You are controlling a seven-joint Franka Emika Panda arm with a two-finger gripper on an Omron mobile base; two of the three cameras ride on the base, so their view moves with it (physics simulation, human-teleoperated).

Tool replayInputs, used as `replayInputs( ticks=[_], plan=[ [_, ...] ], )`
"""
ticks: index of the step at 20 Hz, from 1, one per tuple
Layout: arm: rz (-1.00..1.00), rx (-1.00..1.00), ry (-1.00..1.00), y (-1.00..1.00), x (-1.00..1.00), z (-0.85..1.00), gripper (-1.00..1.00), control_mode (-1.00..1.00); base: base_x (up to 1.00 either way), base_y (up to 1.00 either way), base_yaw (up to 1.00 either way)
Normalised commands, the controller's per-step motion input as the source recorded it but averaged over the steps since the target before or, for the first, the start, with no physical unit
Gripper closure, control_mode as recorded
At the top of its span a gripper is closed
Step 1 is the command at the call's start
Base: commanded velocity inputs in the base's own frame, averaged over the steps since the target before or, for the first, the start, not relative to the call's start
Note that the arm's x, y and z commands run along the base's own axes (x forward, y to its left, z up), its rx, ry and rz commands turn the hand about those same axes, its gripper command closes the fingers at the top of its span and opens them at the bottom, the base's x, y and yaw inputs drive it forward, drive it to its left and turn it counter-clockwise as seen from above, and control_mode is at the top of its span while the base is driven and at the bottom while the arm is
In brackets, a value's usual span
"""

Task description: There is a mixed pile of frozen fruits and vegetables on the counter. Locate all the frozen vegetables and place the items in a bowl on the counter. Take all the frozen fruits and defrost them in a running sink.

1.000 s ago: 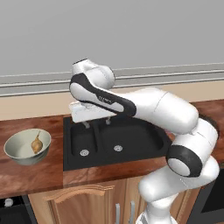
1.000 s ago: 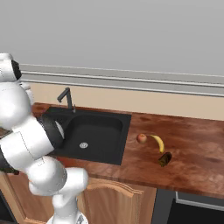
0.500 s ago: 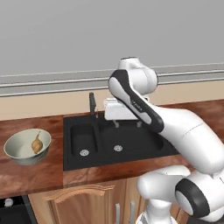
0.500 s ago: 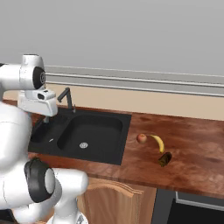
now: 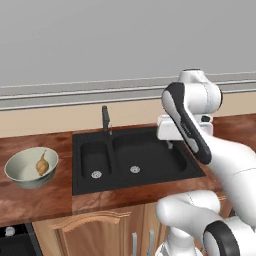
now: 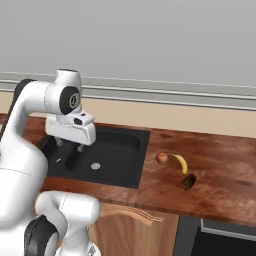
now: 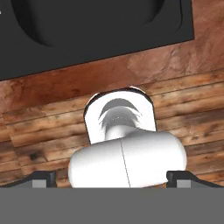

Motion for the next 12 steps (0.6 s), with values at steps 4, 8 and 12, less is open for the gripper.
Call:
replayInputs(
  ticks=[4,8,12],
  plan=[
    [0.01,-0.01,-0.02,-1.0,-0.25,-0.07,-1.0,-1.0,0.0,0.0,0.0],
    [0.04,-0.07,-0.03,-1.0,-0.13,-0.09,-1.0,-1.0,0.0,0.0,0.0],
    [0.04,-0.04,0.0,-1.0,-0.01,-0.05,-1.0,-1.0,0.0,0.0,0.0]
  ],
)
